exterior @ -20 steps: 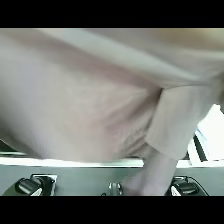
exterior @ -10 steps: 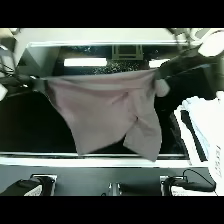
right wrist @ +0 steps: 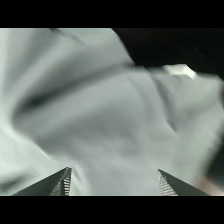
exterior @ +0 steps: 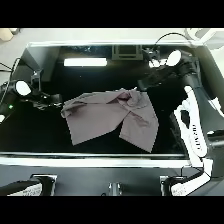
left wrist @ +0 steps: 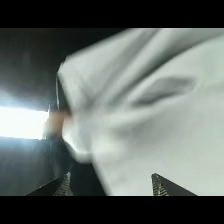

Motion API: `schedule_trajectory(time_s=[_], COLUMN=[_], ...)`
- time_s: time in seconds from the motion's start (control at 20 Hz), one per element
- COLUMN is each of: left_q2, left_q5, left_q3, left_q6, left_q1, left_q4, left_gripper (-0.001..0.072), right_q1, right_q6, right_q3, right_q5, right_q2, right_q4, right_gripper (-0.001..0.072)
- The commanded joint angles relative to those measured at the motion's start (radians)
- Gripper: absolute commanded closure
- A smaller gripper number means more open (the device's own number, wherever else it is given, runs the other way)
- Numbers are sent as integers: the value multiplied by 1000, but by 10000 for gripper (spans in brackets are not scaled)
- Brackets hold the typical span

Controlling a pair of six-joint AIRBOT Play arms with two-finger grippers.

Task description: Fold the shirts.

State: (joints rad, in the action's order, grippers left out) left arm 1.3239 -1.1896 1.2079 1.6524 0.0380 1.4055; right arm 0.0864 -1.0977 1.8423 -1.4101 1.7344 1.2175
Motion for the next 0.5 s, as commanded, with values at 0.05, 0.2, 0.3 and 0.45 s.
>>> schedule_trajectory(time_s=[0.05,0.2,0.3,0.45], left_q2=[-64,-149,-154,-151], left_q5=[-245,-164,-100,23], left_q3=[-80,-316,-462,-614], left_q6=[-184,-192,-223,-251], left_q1=[-137,-192,-185,-138], left_q4=[-108,-274,-376,-491], left_gripper=[99,102,111,114], right_q1=[-224,-333,-344,-318], right_q6=[141,108,110,116], right_q3=[3,-21,-46,-87], right_q5=[-289,-327,-341,-339], right_q2=[-46,-47,-47,-46], right_q4=[41,40,40,41], right_gripper=[249,288,288,279])
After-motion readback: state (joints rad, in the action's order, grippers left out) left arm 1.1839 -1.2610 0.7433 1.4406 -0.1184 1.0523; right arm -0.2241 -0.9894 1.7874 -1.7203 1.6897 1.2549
